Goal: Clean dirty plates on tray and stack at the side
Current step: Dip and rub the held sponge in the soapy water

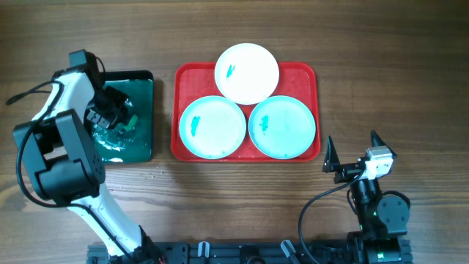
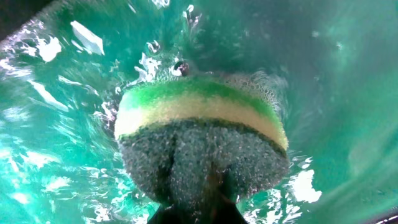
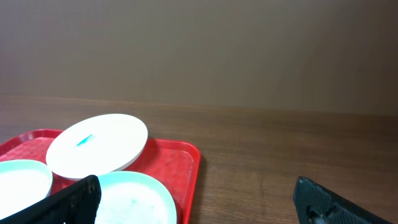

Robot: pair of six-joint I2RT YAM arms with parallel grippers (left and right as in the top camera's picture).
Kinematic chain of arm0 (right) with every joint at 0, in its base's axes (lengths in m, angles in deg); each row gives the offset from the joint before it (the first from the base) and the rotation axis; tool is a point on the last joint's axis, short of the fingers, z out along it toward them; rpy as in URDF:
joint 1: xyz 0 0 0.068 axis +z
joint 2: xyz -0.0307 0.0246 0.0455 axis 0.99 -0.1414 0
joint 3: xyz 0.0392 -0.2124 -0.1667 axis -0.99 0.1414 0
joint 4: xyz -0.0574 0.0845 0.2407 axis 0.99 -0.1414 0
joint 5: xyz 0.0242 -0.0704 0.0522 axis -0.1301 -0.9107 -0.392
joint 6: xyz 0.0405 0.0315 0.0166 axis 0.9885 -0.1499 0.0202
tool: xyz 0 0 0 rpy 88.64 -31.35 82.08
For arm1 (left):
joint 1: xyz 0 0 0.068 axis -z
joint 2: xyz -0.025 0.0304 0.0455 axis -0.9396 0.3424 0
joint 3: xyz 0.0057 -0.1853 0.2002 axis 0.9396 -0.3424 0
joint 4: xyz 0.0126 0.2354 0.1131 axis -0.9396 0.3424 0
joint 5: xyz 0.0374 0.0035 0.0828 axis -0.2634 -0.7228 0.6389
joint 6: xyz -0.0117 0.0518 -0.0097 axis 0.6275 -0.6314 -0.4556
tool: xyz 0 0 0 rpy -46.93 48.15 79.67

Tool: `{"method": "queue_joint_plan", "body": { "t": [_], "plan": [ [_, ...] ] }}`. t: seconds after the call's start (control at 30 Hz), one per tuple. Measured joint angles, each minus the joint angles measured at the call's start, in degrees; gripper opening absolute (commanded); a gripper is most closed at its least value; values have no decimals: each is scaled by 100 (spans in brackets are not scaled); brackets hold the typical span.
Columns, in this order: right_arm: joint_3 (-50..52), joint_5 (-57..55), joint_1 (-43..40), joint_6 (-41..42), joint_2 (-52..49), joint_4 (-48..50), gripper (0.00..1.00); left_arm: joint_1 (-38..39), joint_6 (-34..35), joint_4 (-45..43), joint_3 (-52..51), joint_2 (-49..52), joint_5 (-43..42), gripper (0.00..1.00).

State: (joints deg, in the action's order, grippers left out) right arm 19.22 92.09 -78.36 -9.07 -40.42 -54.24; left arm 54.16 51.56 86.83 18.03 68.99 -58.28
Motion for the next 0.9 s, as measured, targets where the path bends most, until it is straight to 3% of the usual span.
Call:
{"method": "queue_joint_plan", "body": {
  "t": [0.03, 0.2, 0.23, 0.27, 0.33, 0.37, 0.4, 0.5, 0.53, 0.57, 0.7, 0.9],
  "plan": [
    [0, 0, 0, 2, 0, 0, 100, -11, 2, 0, 0, -2, -26, 100],
    [0, 0, 0, 2, 0, 0, 100, 72, 20, 118, 44, -31, -376, 100],
    [0, 0, 0, 0, 0, 0, 100, 72, 22, 240, 39, -33, -411, 96],
    [0, 0, 0, 2, 0, 0, 100, 70, 22, 343, 33, -33, -450, 76],
    [0, 0, 0, 0, 0, 0, 100, 66, 46, 535, 4, -22, -560, 26],
    [0, 0, 0, 0, 0, 0, 100, 66, 48, 601, -13, -15, -586, 9],
    [0, 0, 0, 2, 0, 0, 100, 66, 46, 654, -31, -4, -638, 4],
    [0, 0, 0, 2, 0, 0, 100, 66, 39, 654, -61, 22, -780, 5],
    [0, 0, 0, 2, 0, 0, 100, 66, 42, 601, -66, 22, -824, 47],
    [0, 0, 0, 2, 0, 0, 100, 66, 42, 498, -66, 24, -863, 100],
    [0, 0, 0, 2, 0, 0, 100, 94, 46, 72, -33, -26, -789, 100],
    [0, 0, 0, 0, 0, 0, 100, 92, 61, -570, -13, -61, 531, 100]
  ]
}}
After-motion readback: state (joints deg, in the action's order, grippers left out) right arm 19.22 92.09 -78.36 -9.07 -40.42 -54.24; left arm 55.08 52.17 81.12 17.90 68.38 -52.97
